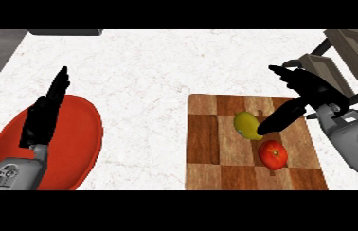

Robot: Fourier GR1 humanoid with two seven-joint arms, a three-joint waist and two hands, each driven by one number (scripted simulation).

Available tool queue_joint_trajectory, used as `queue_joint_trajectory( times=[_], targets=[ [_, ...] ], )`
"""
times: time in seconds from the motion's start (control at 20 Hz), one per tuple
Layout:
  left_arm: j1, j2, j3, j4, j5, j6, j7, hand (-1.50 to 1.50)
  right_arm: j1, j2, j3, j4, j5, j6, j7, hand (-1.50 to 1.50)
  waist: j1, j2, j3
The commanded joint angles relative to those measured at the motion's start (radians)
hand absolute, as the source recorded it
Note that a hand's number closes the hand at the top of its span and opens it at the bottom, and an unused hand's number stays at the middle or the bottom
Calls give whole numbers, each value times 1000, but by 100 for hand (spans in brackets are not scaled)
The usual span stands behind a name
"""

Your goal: Pick the lemon from the cutting board and place it in the tiered basket

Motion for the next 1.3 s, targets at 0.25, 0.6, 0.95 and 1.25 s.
queue_joint_trajectory(
  times=[0.25,0.6,0.95,1.25],
  targets=[
    [-9,-64,2,3,-59,6,19,0,30,72,34,-52,97,54,116,-150,-9,-1,0],
    [-15,-37,48,-10,-54,-33,25,0,10,65,55,-85,173,83,169,-150,-5,-1,0],
    [-36,-51,60,12,-83,-44,29,0,66,168,136,-99,296,35,187,-150,-7,0,0],
    [35,-78,63,-44,-91,-41,19,0,137,200,131,-86,333,30,178,-150,-8,-2,0]
  ],
)
